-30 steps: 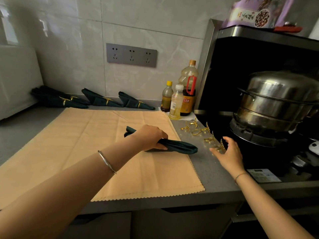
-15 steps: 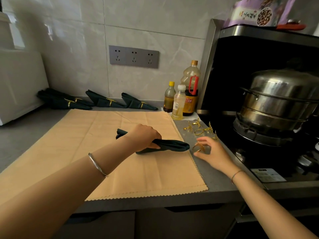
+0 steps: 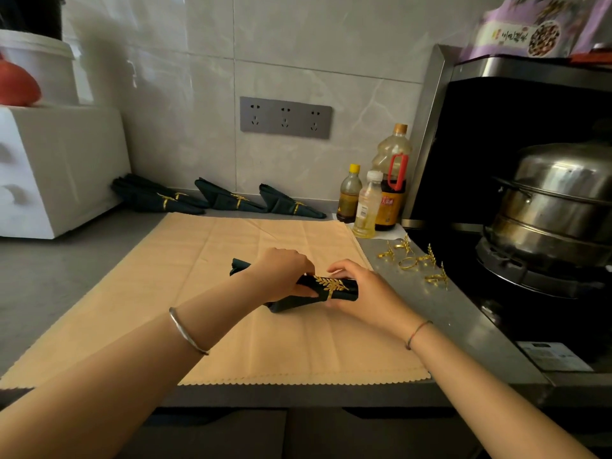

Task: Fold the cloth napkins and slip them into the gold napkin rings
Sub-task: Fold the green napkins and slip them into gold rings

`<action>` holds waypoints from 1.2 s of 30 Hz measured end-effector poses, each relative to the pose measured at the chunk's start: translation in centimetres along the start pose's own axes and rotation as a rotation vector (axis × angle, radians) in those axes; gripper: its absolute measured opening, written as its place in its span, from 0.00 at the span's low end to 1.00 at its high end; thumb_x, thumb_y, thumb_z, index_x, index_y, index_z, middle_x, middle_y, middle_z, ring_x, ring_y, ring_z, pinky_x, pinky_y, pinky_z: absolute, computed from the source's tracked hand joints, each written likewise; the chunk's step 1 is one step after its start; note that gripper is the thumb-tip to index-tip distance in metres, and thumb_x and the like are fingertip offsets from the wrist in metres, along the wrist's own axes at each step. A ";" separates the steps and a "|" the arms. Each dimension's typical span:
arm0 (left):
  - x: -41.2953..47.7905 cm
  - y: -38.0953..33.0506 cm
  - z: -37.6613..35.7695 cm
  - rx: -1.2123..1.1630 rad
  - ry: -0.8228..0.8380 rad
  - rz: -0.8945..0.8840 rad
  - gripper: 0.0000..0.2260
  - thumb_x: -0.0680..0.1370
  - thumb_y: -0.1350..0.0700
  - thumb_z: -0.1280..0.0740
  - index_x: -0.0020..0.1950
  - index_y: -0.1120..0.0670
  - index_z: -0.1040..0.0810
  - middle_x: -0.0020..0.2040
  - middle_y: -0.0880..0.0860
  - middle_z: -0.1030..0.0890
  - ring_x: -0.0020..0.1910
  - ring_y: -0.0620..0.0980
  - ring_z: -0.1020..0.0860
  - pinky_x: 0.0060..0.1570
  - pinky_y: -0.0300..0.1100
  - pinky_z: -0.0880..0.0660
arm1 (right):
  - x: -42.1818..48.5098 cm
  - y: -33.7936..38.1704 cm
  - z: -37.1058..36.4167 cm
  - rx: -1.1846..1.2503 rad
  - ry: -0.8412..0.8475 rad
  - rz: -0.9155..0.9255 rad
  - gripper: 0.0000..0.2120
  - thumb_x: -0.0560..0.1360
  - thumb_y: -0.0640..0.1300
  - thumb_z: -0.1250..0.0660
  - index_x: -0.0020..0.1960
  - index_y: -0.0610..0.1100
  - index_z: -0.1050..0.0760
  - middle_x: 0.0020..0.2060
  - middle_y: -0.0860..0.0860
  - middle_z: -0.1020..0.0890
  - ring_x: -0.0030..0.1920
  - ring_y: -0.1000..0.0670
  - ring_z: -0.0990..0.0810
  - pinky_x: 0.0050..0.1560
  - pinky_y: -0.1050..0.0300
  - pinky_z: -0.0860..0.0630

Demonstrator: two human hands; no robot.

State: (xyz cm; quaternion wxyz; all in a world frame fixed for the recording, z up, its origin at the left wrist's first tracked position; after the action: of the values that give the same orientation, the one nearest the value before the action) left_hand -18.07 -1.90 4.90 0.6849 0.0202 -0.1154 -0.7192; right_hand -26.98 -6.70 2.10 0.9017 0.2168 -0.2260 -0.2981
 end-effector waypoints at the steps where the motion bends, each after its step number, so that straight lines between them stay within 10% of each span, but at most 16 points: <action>1: -0.2 0.5 -0.1 -0.037 -0.004 0.015 0.21 0.78 0.41 0.39 0.68 0.48 0.29 0.60 0.50 0.22 0.57 0.51 0.25 0.45 0.39 0.33 | 0.0 -0.4 -0.1 -0.007 0.001 -0.012 0.24 0.67 0.51 0.24 0.59 0.54 0.28 0.54 0.56 0.19 0.53 0.56 0.22 0.56 0.59 0.25; 9: -0.8 -0.7 -0.3 -0.169 -0.052 -0.024 0.25 0.74 0.42 0.32 0.68 0.45 0.33 0.57 0.47 0.21 0.55 0.50 0.24 0.45 0.41 0.33 | 0.0 -0.5 0.0 -0.025 -0.070 -0.020 0.08 0.69 0.44 0.28 0.48 0.51 0.20 0.42 0.53 0.17 0.44 0.51 0.20 0.45 0.52 0.23; 26: -1.1 2.2 -0.1 -0.048 -0.054 0.004 0.16 0.75 0.43 0.36 0.61 0.47 0.26 0.49 0.48 0.20 0.48 0.49 0.24 0.46 0.41 0.35 | 0.4 -0.7 0.1 0.023 -0.085 -0.045 0.07 0.71 0.41 0.29 0.44 0.52 0.16 0.39 0.54 0.15 0.42 0.54 0.19 0.46 0.50 0.22; 36: -3.5 9.6 -1.0 -0.205 0.027 0.084 0.26 0.70 0.38 0.29 0.65 0.44 0.30 0.59 0.43 0.23 0.57 0.45 0.26 0.57 0.39 0.32 | 2.1 0.8 -4.0 0.097 0.084 -0.044 0.25 0.68 0.52 0.25 0.63 0.54 0.27 0.53 0.60 0.22 0.55 0.62 0.25 0.52 0.73 0.31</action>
State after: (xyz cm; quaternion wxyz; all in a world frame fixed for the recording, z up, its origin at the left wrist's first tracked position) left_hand -8.27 1.05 5.37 0.7145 -0.0452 -0.0325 -0.6974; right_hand -22.97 -6.42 -0.17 0.8921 0.2776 -0.1972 -0.2971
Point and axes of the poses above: each hand's wrist, its own x-axis towards the middle knuckle, its own z-axis out of the back of the hand, y = z × x, the point moved 10 cm from there along x, towards the middle knuckle
